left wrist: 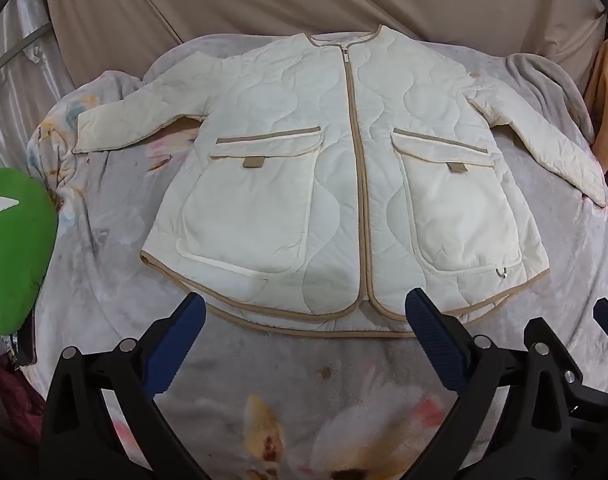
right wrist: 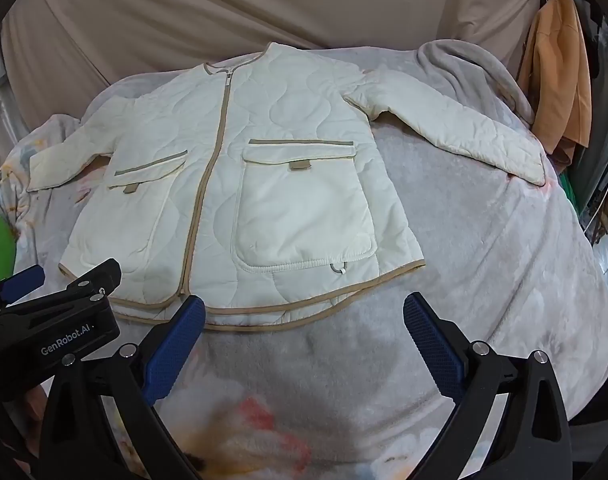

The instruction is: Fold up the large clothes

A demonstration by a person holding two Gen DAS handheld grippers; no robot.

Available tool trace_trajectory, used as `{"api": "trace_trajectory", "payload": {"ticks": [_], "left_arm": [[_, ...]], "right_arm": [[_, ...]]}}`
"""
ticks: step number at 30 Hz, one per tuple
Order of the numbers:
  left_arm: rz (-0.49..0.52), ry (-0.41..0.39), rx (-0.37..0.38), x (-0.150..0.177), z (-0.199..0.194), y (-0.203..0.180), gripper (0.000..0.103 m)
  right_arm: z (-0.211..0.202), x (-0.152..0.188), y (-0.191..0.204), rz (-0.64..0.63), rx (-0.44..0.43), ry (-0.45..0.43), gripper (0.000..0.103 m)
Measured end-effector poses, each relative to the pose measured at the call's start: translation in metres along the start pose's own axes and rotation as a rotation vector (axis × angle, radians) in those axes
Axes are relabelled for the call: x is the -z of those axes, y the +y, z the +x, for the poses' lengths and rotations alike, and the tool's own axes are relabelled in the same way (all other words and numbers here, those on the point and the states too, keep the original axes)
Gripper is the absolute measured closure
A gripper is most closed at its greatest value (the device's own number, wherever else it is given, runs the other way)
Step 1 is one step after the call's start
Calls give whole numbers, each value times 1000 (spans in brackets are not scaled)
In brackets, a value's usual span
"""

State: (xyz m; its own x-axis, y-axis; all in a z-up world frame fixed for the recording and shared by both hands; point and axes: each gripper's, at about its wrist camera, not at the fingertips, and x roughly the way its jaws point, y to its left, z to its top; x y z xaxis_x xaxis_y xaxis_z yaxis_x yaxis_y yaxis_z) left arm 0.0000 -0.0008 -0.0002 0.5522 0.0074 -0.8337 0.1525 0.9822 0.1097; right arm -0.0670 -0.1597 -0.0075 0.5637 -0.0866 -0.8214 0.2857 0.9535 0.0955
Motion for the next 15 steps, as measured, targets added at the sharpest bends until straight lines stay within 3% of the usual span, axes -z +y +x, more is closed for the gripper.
{"api": "trace_trajectory", "payload": {"ticks": [15], "left_arm": [[5,-6,-19,-1,1,0,5]], "right_arm": [[4,0,-1,5,-6,2,6]]}}
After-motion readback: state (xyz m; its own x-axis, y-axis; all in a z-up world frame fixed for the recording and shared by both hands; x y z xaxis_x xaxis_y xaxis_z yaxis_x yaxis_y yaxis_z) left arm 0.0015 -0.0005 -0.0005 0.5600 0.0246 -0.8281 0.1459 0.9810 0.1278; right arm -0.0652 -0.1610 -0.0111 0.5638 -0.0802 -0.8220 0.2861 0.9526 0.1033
